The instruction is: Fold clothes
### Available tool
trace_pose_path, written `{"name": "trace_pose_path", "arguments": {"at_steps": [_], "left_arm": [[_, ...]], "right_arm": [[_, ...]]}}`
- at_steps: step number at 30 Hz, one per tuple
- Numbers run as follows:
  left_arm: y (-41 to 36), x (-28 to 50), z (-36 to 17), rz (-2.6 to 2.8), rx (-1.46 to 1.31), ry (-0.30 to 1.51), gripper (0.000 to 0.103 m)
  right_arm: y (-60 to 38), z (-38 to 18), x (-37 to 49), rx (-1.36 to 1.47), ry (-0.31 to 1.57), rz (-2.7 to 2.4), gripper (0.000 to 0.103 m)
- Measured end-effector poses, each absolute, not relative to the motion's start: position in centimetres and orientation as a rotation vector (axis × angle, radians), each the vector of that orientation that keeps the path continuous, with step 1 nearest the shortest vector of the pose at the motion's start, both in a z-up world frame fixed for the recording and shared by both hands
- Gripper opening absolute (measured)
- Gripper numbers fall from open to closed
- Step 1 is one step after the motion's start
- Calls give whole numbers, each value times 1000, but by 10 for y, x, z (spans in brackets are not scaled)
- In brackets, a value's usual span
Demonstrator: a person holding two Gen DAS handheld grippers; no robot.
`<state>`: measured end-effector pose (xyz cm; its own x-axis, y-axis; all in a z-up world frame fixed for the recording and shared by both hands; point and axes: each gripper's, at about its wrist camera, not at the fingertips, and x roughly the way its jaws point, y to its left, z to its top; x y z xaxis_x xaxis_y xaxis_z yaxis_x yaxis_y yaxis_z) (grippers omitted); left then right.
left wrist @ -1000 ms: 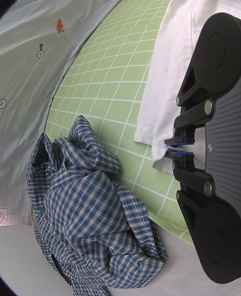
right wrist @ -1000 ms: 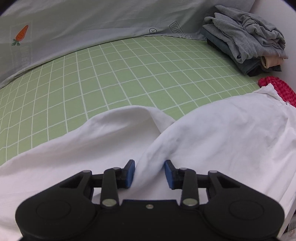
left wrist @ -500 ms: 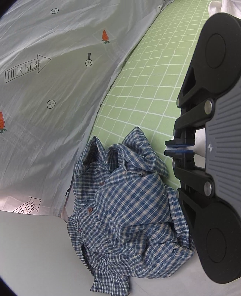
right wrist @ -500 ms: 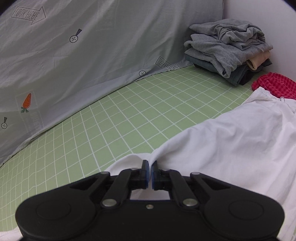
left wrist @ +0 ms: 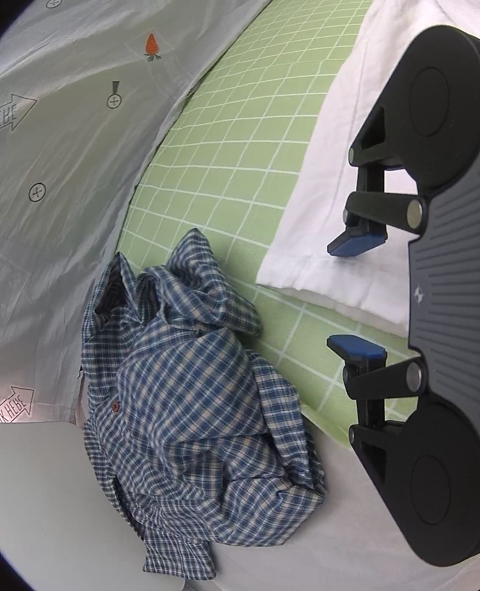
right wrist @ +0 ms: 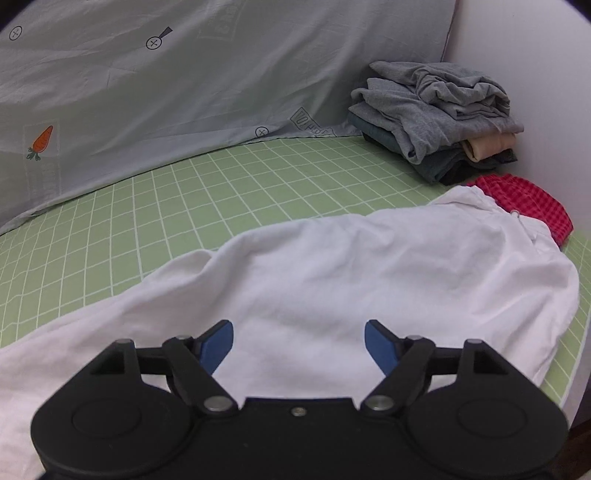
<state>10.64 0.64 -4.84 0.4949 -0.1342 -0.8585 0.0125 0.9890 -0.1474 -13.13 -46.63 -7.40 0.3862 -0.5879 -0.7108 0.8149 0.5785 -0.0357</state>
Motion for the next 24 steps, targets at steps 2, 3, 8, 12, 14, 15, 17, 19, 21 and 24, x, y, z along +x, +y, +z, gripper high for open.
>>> {"name": "trace_pose_path", "arguments": {"at_steps": [2, 3, 8, 12, 14, 15, 17, 19, 21, 24], "left_arm": [[7, 87, -54, -98, -112, 1084, 52], [8, 77, -57, -103, -105, 1101, 52], [9, 45, -57, -108, -121, 1107, 57], [7, 25, -48, -101, -139, 1089, 60], [5, 14, -44, -90, -150, 1082, 63], [4, 8, -43, -80, -160, 1085, 63], [5, -5, -40, -65, -202, 1094, 63], [7, -18, -39, -44, -236, 1101, 63], [9, -33, -41, -18, -245, 1115, 64], [10, -52, -45, 9, -260, 1142, 64]], "right_arm": [[-461, -81, -163, 413, 739, -966, 79], [-459, -84, -178, 444, 734, -984, 78], [-452, -94, -228, 548, 736, -1023, 78], [-455, -102, -247, 618, 749, -988, 78], [-457, -107, -252, 635, 781, -958, 78], [-457, -110, -253, 635, 799, -943, 78], [-459, -114, -256, 625, 823, -900, 78], [-461, -116, -258, 616, 834, -864, 80], [-467, -118, -259, 623, 844, -830, 86], [-473, -121, -258, 621, 847, -799, 95]]}}
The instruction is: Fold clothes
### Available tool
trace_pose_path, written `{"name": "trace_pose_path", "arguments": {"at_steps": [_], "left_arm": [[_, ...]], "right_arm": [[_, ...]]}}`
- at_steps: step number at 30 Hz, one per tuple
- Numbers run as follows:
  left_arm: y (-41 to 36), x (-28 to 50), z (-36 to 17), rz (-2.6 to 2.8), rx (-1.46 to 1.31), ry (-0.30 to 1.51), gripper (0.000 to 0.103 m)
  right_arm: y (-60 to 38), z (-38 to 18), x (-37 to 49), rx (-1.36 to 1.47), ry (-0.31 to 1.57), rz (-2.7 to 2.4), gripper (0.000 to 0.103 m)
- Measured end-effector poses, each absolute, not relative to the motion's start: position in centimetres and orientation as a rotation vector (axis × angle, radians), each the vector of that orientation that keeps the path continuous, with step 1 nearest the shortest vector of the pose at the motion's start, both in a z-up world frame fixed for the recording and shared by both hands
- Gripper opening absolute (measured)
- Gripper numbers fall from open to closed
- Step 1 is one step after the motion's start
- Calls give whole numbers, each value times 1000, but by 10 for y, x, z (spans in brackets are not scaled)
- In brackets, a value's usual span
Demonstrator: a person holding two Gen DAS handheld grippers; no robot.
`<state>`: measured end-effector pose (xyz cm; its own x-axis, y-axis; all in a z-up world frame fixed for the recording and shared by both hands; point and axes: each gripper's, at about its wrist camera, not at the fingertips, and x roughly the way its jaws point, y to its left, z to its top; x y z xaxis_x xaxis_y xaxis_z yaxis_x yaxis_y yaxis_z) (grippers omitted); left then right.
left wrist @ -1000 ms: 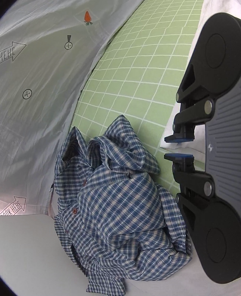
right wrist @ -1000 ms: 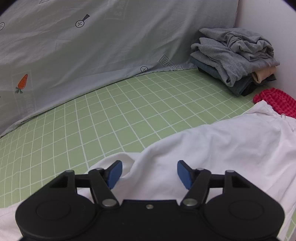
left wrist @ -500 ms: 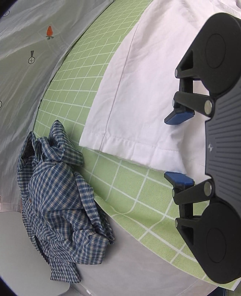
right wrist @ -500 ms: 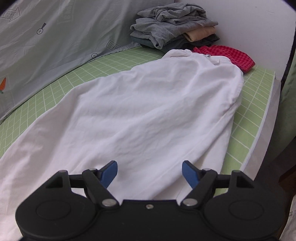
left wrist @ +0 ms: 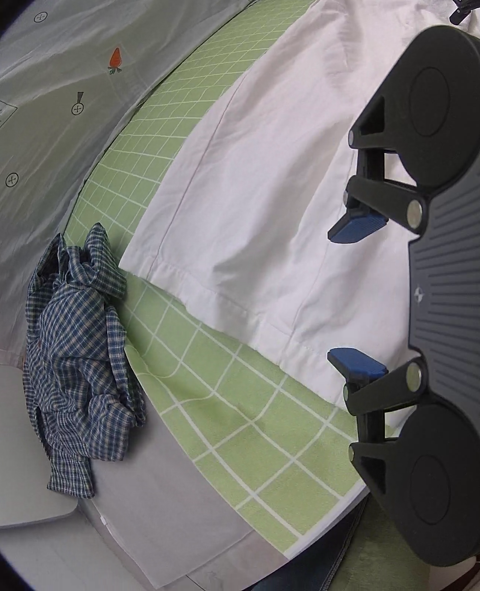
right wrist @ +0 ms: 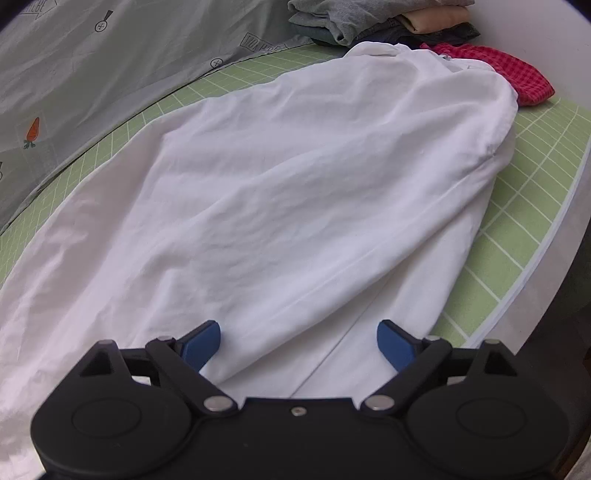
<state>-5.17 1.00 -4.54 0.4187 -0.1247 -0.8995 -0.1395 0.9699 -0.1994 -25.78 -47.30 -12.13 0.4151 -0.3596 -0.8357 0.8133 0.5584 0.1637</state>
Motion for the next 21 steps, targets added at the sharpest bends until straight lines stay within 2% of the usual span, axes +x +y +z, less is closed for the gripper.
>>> {"name": "trace_pose_path", "arguments": {"at_steps": [4, 8, 12, 14, 15, 16, 17, 18, 19, 21], "left_arm": [[11, -66, -56, -6, -326, 1186, 64], [8, -70, -67, 16, -386, 1192, 63], [20, -66, -75, 92, -557, 1159, 63], [23, -66, -76, 123, -605, 1142, 62], [23, -65, -76, 132, -601, 1138, 57], [21, -66, -75, 147, -581, 1135, 52], [20, -67, -74, 167, -557, 1131, 34], [20, -68, -74, 188, -540, 1128, 11], [22, -69, -74, 196, -554, 1123, 11], [29, -74, -73, 206, -609, 1100, 8]], "right_arm": [[-478, -121, -257, 610, 848, -778, 96], [-488, -120, -264, 686, 798, -775, 90], [-500, -119, -268, 755, 740, -784, 74], [-506, -117, -267, 745, 740, -802, 50], [-509, -117, -267, 739, 750, -817, 32], [-513, -118, -268, 743, 755, -829, 22], [-516, -118, -270, 759, 749, -831, 19], [-519, -118, -272, 775, 741, -834, 10], [-520, -118, -275, 780, 735, -841, 4], [-518, -114, -277, 752, 724, -844, 3]]}}
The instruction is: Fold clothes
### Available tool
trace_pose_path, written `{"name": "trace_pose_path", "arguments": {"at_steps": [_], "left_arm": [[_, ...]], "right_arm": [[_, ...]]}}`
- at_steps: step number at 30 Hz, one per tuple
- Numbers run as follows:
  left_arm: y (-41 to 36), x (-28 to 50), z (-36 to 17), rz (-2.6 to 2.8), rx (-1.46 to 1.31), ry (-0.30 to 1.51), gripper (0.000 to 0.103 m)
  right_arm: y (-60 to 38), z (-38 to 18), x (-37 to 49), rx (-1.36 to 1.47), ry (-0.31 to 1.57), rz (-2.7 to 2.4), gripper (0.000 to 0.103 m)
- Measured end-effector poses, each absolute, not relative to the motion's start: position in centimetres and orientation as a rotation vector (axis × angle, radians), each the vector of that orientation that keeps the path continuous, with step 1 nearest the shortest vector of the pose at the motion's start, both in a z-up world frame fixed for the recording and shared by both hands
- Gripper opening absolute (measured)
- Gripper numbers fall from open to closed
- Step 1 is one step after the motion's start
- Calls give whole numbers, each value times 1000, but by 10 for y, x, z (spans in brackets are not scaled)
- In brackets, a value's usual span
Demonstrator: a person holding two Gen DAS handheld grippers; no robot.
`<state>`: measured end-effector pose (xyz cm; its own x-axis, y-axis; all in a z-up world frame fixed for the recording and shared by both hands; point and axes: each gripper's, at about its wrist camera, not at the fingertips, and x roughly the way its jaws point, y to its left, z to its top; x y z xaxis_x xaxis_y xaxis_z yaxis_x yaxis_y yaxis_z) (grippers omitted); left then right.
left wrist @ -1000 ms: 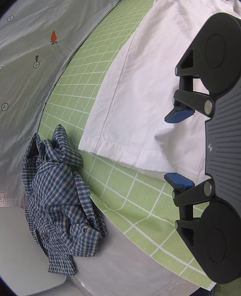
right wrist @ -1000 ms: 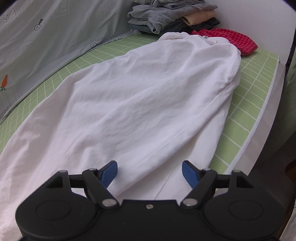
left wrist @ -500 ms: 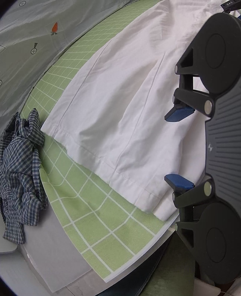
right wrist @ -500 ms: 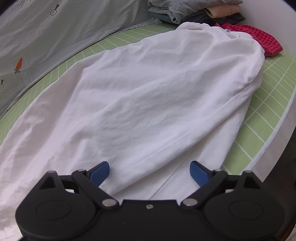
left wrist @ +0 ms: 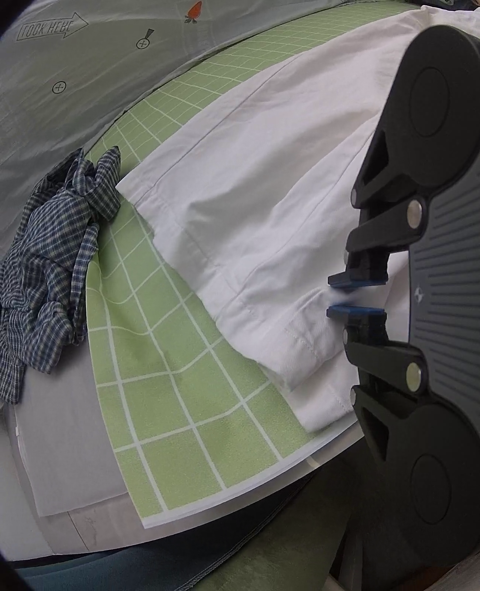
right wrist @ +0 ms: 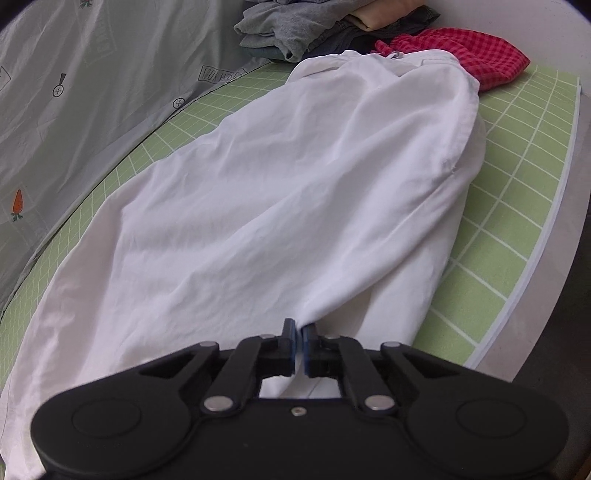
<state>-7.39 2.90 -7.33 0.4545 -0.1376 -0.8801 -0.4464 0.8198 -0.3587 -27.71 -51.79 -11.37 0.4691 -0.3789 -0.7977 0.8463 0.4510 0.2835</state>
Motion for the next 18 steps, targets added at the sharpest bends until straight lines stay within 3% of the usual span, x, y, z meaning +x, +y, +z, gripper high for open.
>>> {"name": "trace_pose_path", "arguments": {"at_steps": [11, 18], "left_arm": [[19, -100, -12, 156, -452, 975, 6], [28, -113, -56, 222, -460, 1080, 6]], "right_arm": [[-497, -65, -295, 513, 702, -852, 2], [-492, -93, -291, 460, 835, -852, 2]]}}
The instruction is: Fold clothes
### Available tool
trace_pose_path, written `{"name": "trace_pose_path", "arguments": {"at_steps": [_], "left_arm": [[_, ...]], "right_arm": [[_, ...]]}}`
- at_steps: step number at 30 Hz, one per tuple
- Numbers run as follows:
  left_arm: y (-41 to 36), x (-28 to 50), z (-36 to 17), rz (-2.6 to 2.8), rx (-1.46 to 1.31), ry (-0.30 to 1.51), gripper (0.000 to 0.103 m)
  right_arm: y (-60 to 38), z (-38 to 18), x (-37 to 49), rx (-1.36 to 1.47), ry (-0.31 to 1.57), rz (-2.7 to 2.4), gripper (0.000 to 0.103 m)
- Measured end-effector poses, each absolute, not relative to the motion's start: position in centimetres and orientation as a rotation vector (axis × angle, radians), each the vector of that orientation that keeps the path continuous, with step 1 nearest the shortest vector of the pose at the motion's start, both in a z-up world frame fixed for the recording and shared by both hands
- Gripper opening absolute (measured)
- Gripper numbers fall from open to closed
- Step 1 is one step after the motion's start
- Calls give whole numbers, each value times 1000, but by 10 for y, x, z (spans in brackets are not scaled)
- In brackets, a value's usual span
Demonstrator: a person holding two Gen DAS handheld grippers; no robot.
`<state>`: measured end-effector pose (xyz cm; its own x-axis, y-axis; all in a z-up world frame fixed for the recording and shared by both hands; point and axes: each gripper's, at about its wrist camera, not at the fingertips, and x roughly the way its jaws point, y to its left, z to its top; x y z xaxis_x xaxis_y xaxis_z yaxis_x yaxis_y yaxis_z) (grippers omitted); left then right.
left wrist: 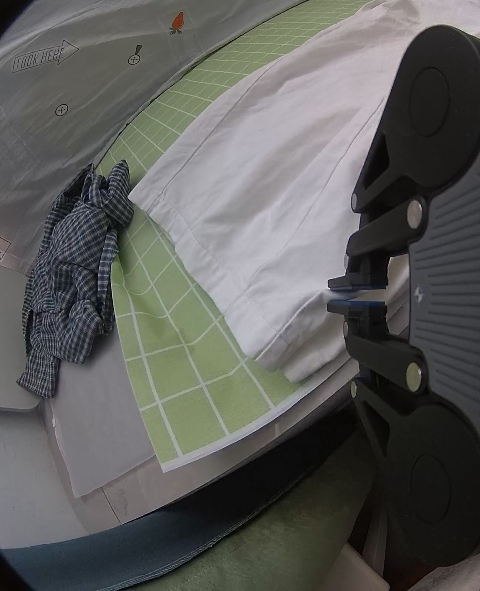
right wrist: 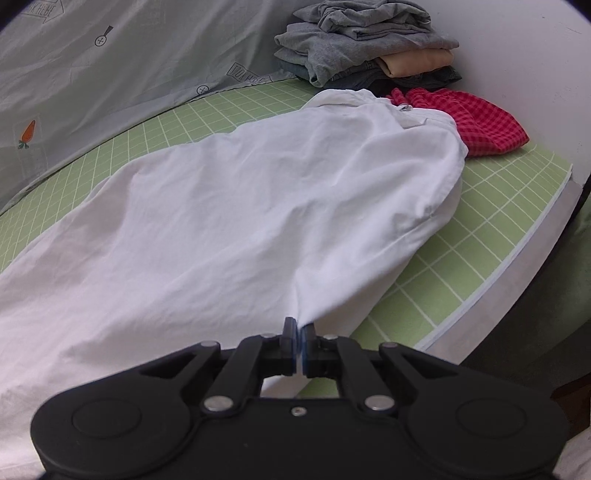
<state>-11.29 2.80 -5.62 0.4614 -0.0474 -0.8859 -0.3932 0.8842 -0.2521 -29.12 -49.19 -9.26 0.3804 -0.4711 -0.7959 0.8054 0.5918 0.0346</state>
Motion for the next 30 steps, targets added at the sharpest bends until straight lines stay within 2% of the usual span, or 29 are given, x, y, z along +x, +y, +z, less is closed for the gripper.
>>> {"name": "trace_pose_path", "arguments": {"at_steps": [9, 14, 16, 17, 18, 19, 20, 21, 22, 23, 24, 25, 26, 27, 30], "left_arm": [[32, -121, -21, 166, -479, 1020, 6], [39, -117, -65, 217, -521, 1136, 8], [42, -116, -66, 205, -525, 1146, 9], [41, -113, -63, 194, -499, 1148, 12], [39, -111, -60, 190, -469, 1144, 14], [38, -110, -57, 188, -439, 1139, 15], [37, -108, -54, 187, -418, 1133, 20], [36, -107, -51, 186, -399, 1128, 32], [36, -105, -48, 186, -380, 1124, 40], [36, -104, -45, 188, -364, 1112, 53], [36, -102, -42, 183, -346, 1100, 62], [37, -100, -39, 175, -327, 1089, 67], [37, -97, -37, 167, -309, 1078, 75], [37, -94, -36, 155, -288, 1075, 81], [35, -83, -39, 122, -215, 1091, 87]], "right_arm": [[-481, -70, -287, 334, 810, -869, 2], [-481, -100, -276, 315, 957, -870, 5], [-478, -95, -273, 287, 967, -882, 6], [-476, -90, -271, 268, 963, -886, 7], [-475, -86, -269, 260, 956, -886, 14], [-474, -82, -267, 265, 942, -895, 28], [-473, -78, -265, 270, 928, -903, 36], [-472, -74, -264, 274, 912, -911, 47], [-468, -70, -262, 274, 892, -915, 50], [-464, -66, -259, 271, 875, -908, 51], [-460, -63, -255, 267, 859, -893, 58], [-456, -61, -252, 264, 848, -873, 74], [-450, -60, -245, 262, 836, -842, 83], [-444, -61, -240, 259, 827, -810, 100], [-428, -73, -218, 249, 862, -656, 103]]}}
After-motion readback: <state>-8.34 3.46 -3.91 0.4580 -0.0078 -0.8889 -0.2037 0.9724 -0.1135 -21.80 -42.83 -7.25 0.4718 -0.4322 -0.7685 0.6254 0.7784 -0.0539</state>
